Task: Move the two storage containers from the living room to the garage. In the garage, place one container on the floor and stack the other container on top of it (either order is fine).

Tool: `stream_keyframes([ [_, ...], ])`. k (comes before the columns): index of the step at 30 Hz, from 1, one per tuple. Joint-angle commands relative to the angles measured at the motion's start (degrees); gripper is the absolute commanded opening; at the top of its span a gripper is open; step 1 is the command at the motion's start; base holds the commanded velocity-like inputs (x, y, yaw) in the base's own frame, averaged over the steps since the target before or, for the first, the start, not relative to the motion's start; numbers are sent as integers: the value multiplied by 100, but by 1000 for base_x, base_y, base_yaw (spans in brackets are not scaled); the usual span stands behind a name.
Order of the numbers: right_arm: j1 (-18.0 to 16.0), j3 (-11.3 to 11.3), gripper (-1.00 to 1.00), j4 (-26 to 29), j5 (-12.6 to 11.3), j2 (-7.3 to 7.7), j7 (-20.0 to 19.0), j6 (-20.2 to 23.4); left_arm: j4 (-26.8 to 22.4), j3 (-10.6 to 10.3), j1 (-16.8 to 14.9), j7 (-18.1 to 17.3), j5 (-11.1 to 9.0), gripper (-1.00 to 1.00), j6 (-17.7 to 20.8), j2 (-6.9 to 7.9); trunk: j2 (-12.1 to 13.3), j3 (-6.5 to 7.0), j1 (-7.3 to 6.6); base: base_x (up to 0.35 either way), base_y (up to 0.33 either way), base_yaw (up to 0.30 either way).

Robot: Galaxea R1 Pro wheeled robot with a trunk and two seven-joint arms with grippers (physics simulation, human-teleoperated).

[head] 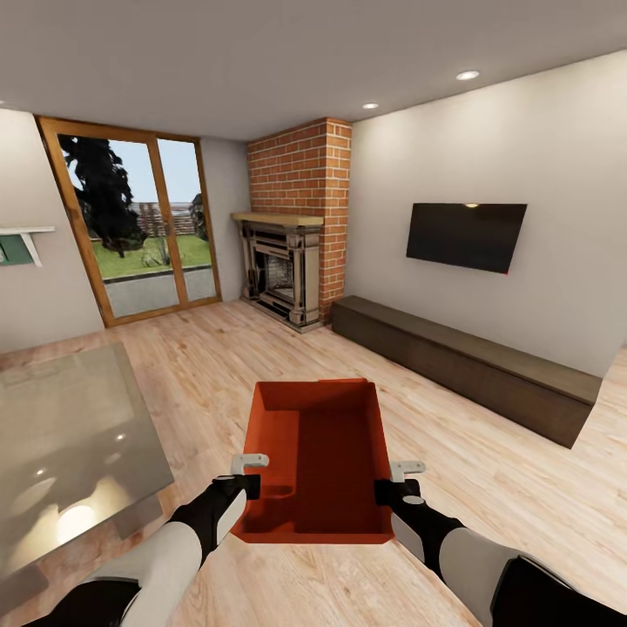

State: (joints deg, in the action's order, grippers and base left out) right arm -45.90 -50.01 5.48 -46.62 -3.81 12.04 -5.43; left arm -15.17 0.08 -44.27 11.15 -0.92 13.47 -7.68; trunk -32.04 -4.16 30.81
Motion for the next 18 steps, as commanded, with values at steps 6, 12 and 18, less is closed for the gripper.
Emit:
stream_keyframes([
  [6, -7, 32, -100, -3, -7, 161, 32, -37, -4, 12, -3, 212, 83, -100, 51, 13, -10, -11, 2, 0, 0, 0],
  [12, -7, 34, -100, -3, -13, 161, 34, -37, -4, 14, -3, 212, 83, -100, 51, 13, -10, -11, 2, 0, 0, 0],
  [18, -8, 34, -100, -3, -14, 161, 35, -39, -4, 14, -3, 212, 83, -100, 51, 13, -10, -1, 2, 0, 0, 0],
])
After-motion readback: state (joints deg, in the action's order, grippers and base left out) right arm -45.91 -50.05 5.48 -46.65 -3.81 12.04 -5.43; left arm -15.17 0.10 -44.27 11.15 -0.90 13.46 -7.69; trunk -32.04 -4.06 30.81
